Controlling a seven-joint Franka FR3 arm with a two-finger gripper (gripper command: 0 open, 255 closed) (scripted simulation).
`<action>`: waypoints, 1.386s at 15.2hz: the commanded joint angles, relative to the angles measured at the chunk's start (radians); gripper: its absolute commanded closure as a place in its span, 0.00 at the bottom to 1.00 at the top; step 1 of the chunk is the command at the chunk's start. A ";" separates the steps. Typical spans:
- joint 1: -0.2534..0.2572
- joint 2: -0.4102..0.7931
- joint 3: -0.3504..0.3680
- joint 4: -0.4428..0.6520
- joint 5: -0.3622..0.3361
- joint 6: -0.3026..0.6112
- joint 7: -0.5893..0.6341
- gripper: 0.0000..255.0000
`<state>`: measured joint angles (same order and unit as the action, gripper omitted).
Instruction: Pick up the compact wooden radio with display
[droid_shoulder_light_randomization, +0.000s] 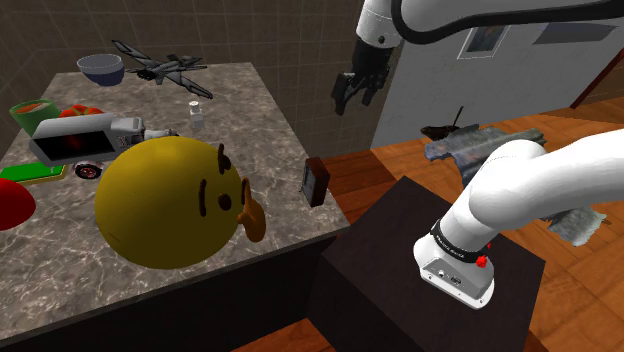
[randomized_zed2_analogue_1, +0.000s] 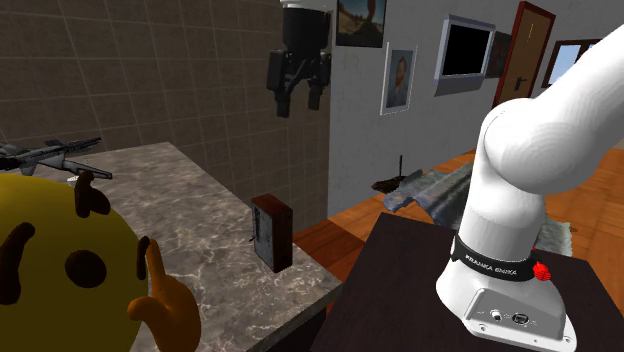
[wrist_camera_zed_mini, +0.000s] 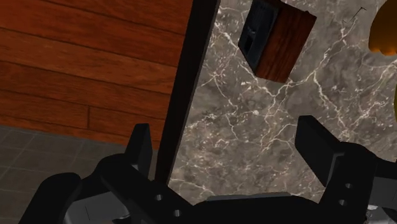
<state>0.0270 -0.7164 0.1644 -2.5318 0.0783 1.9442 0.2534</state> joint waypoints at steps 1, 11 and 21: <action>0.010 0.035 0.023 -0.034 0.019 0.061 0.025 0.00; 0.049 0.305 0.148 -0.109 0.091 0.364 0.148 0.00; 0.044 0.416 0.177 -0.155 0.085 0.517 0.169 0.00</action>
<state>0.0721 -0.3068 0.3400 -2.6852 0.1648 2.4528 0.4216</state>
